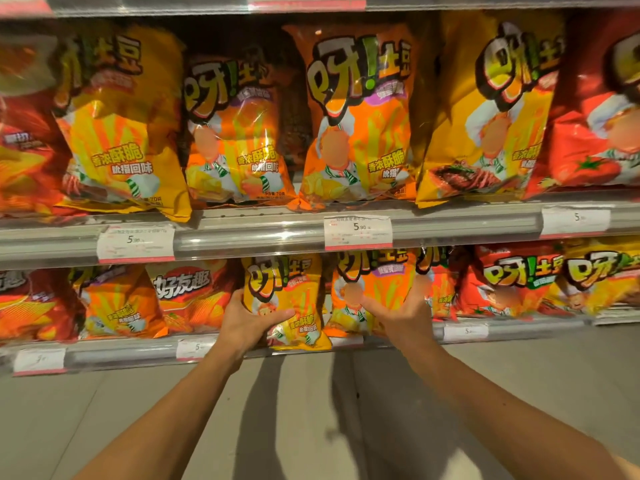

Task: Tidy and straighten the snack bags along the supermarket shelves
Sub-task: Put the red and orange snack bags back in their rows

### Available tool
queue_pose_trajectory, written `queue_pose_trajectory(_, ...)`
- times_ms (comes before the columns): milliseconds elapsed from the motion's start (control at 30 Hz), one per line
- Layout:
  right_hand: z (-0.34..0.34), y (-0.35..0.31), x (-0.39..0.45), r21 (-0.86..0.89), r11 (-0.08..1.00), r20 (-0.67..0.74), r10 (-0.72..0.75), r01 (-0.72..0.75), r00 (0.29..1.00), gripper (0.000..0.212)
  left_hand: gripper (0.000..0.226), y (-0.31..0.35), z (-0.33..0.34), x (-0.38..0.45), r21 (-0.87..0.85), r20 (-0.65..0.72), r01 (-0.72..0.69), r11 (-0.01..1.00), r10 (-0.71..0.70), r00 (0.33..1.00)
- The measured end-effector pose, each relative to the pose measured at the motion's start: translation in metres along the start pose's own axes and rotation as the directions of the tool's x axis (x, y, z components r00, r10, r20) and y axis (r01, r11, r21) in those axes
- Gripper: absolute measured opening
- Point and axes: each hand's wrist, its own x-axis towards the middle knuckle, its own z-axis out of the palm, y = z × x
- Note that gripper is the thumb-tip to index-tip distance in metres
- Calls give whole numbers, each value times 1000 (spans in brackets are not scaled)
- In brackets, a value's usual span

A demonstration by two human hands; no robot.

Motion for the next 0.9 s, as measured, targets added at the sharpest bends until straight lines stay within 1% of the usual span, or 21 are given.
queue_pose_trajectory(67, -17, 3, -8, -31, 999, -13, 36, -36, 999, 49, 80, 1, 6, -2, -6, 80, -9, 1000, 9, 997)
queue_pose_trajectory(100, -27, 4, -13, -42, 997, -14, 70, -71, 997, 46, 80, 4, 10, -4, -7, 94, -23, 1000, 24, 995)
queue_pose_trajectory(167, -49, 7, -24, -54, 988, -17, 147, -147, 989, 41, 83, 10, 20, -7, -12, 78, -63, 998, 64, 995)
queue_pose_trajectory(200, -59, 7, -30, -36, 982, -18, 183, -183, 983, 42, 81, 14, 26, -6, -18, 69, -85, 996, 86, 994)
queue_pose_trajectory(233, -68, 6, -36, 25, 981, -9, 194, -193, 981, 46, 78, 19, 32, -6, -26, 65, -102, 994, 104, 992)
queue_pose_trajectory(300, -83, 2, -46, 144, 976, 64, 155, -163, 986, 51, 68, 27, 46, -2, -54, 60, -122, 991, 125, 990)
queue_pose_trajectory(333, -89, -1, -52, 154, 979, 84, 126, -137, 989, 53, 62, 30, 54, 0, -74, 58, -128, 989, 133, 989)
queue_pose_trajectory(433, -98, 2, -67, 148, 982, 35, 109, -113, 993, 56, 48, 34, 77, 3, -112, 29, -129, 985, 133, 991)
queue_pose_trajectory(500, -100, 11, -76, 169, 973, 28, 152, -154, 988, 58, 49, 32, 91, 6, -118, 50, -121, 986, 127, 991)
queue_pose_trajectory(533, -100, 18, -79, 178, 966, 32, 184, -187, 982, 59, 55, 29, 98, 9, -129, 69, -111, 985, 120, 990)
queue_pose_trajectory(600, -99, 29, -85, 186, 953, 56, 233, -239, 971, 64, 76, 25, 108, 12, -129, 88, -95, 987, 107, 990)
queue_pose_trajectory(633, -98, 34, -88, 167, 955, 73, 235, -244, 969, 69, 86, 24, 111, 13, -84, 94, -92, 992, 100, 991)
queue_pose_trajectory(667, -97, 38, -90, 151, 957, 100, 233, -246, 967, 75, 89, 22, 114, 14, -37, 109, -90, 995, 94, 990)
queue_pose_trajectory(700, -94, 41, -93, 127, 956, 130, 249, -266, 960, 83, 83, 18, 116, 16, 7, 126, -100, 995, 98, 987)
queue_pose_trajectory(733, -91, 40, -96, 125, 945, 157, 283, -303, 946, 93, 70, 16, 117, 17, 45, 138, -125, 991, 118, 983)
queue_pose_trajectory(767, -87, 41, -100, 108, 941, 170, 300, -320, 939, 99, 57, 15, 117, 17, 119, 129, -155, 981, 139, 982)
queue_pose_trajectory(800, -83, 40, -102, 78, 946, 165, 300, -316, 940, 101, 52, 13, 117, 16, 246, 109, -172, 954, 149, 983)
queue_pose_trajectory(833, -79, 39, -104, 28, 956, 163, 283, -291, 945, 100, 55, 11, 116, 17, 421, 93, -163, 892, 136, 986)
queue_pose_trajectory(867, -75, 35, -105, -9, 960, 172, 276, -278, 946, 100, 63, 9, 115, 16, 562, 71, -134, 816, 114, 991)
queue_pose_trajectory(900, -71, 31, -107, -22, 963, 196, 269, -270, 943, 102, 68, 10, 113, 15, 632, 55, -114, 767, 102, 993)
